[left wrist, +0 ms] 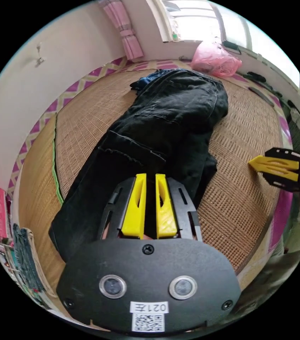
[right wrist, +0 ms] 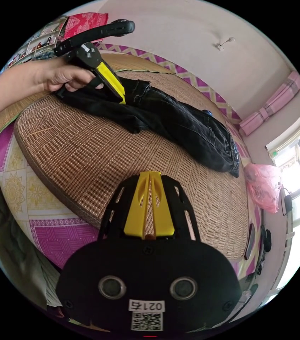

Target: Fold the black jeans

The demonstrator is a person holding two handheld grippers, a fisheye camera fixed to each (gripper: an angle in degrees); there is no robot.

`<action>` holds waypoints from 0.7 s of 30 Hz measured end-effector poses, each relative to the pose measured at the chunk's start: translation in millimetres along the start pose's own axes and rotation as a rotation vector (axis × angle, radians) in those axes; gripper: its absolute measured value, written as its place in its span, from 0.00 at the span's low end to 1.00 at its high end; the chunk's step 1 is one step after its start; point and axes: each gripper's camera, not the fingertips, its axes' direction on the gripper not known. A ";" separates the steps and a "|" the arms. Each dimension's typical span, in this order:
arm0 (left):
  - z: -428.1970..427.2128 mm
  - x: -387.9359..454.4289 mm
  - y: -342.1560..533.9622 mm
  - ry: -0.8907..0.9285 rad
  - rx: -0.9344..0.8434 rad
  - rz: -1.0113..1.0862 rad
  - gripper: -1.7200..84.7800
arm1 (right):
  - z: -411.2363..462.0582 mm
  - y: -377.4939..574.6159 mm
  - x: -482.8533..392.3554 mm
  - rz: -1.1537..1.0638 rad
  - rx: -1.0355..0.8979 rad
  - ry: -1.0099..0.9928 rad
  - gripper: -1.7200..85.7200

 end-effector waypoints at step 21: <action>-323.2 -557.0 649.8 0.078 0.514 -1.150 0.02 | 54.0 51.8 -17.0 0.008 -0.004 -0.012 0.01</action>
